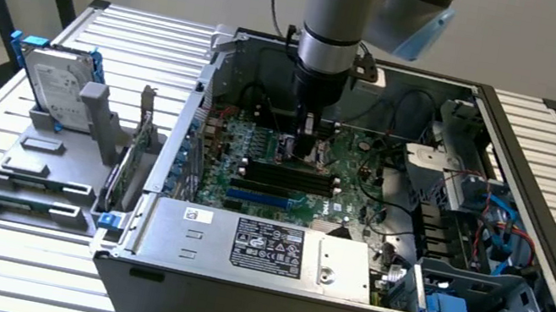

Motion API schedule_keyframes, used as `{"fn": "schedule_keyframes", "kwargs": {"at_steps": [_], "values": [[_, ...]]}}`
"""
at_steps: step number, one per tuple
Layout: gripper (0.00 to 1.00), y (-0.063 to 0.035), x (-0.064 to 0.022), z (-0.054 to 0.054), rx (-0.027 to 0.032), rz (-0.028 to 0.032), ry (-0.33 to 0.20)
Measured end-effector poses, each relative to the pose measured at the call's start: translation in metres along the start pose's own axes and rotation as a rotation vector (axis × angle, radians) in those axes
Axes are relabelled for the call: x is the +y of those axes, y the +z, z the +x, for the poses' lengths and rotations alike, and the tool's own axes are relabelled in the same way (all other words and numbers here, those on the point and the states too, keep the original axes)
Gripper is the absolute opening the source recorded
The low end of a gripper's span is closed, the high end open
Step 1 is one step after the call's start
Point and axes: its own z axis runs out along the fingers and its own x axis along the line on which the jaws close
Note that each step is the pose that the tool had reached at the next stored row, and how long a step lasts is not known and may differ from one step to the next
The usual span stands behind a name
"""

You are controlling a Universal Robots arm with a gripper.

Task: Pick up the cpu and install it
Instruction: 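Place the cpu into insertion slot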

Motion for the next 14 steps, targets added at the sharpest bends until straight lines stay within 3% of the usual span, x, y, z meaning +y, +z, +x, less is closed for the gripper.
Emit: {"fn": "schedule_keyframes", "kwargs": {"at_steps": [7, 8, 12, 14], "values": [[0.6, -0.0065, -0.0125, -0.001, 0.0002, 0.0001, 0.0], [0.47, -0.0075, -0.0149, -0.001, 0.0002, 0.0002, 0.0], [0.36, -0.0112, -0.0247, -0.002, 0.0006, 0.0001, 0.0], [0.24, -0.0129, -0.0292, -0.002, 0.0007, 0.0002, 0.0]]}}
